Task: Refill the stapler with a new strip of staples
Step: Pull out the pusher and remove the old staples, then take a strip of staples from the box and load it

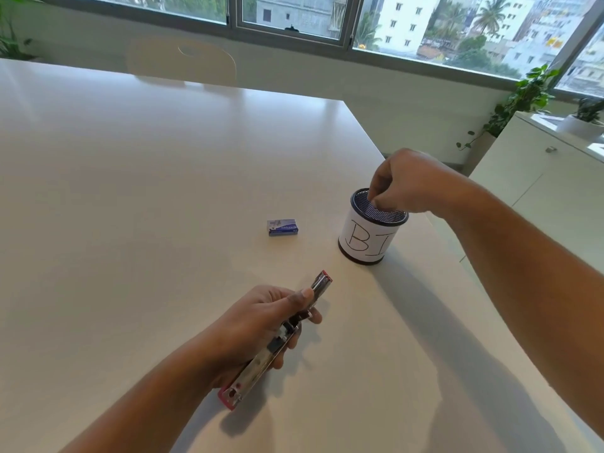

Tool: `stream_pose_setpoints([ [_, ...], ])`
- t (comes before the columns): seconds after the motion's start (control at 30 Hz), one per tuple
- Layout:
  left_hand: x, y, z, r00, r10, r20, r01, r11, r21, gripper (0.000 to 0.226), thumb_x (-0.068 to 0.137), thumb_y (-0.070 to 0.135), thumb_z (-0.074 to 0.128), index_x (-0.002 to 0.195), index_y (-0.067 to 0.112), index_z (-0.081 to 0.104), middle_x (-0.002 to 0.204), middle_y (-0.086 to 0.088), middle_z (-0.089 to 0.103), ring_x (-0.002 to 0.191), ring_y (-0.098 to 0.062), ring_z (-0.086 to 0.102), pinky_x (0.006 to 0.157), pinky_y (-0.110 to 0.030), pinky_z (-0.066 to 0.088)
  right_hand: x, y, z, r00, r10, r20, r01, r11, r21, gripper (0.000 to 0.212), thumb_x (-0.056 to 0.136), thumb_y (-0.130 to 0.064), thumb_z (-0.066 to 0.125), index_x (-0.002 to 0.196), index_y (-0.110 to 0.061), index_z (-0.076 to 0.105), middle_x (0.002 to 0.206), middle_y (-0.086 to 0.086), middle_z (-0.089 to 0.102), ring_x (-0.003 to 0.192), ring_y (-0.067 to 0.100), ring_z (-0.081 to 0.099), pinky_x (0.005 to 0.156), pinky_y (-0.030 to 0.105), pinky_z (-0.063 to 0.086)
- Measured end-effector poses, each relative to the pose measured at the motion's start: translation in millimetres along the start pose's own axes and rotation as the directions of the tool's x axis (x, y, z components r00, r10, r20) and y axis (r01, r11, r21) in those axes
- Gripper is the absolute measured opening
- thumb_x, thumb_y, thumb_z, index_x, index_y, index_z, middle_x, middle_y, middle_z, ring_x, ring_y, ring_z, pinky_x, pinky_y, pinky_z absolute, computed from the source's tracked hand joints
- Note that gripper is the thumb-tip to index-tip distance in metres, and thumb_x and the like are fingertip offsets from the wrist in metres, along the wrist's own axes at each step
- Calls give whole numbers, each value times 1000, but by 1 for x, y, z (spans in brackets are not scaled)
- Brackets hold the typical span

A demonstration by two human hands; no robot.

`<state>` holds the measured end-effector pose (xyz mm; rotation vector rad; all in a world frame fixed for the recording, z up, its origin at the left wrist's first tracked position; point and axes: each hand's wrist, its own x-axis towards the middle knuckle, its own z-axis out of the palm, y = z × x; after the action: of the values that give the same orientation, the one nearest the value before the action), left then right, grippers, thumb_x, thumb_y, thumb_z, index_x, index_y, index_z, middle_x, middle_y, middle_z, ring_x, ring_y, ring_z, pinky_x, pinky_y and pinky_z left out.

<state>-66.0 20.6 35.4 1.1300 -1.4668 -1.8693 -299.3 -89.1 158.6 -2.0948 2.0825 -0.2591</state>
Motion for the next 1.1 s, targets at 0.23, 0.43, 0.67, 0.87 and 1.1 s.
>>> stream_pose_setpoints([
  [0.23, 1, -1, -2, 1000, -10, 27, 11, 1000, -20, 53, 78, 61, 56, 92, 15, 77, 60, -3, 58, 45, -12, 51, 41, -24, 45, 14, 1, 7, 1000, 10, 12, -9, 993, -120, 13, 79, -10, 71, 83, -18, 80, 82, 5, 74, 71, 18, 65, 51, 19, 48],
  [0.43, 2, -1, -2, 999, -11, 35, 11, 1000, -15, 51, 79, 60, 56, 91, 15, 77, 60, -4, 58, 46, -15, 50, 41, -24, 45, 13, 5, 5, 1000, 12, 1, -11, 992, -126, 12, 79, -10, 70, 81, -17, 80, 78, 5, 74, 75, 22, 69, 54, 20, 51],
  [0.67, 2, -3, -3, 999, -7, 42, 7, 1000, -8, 49, 82, 59, 55, 92, 16, 77, 59, -2, 58, 45, -14, 50, 41, -24, 45, 12, 6, 5, 1000, -1, -4, 1, 991, -135, 11, 79, -12, 71, 81, -18, 80, 70, -2, 68, 64, 14, 61, 49, 19, 47],
  [0.87, 3, -4, -4, 999, -8, 52, 7, 1000, 11, 48, 84, 58, 53, 95, 17, 77, 58, -1, 59, 45, -14, 50, 42, -23, 45, 8, 6, 1, 999, -31, -45, 24, 990, -136, 13, 80, -9, 69, 81, -16, 80, 62, -6, 62, 64, 12, 58, 48, 17, 38],
  [1.1, 1, -1, -4, 998, -3, 70, 1, 1000, 24, 50, 82, 59, 54, 97, 17, 77, 57, 0, 59, 44, -13, 51, 42, -22, 45, -41, -18, -5, 934, -282, -220, 327, 923, 205, 9, 79, -15, 74, 79, -24, 77, 75, -15, 75, 75, 0, 70, 72, 9, 53],
])
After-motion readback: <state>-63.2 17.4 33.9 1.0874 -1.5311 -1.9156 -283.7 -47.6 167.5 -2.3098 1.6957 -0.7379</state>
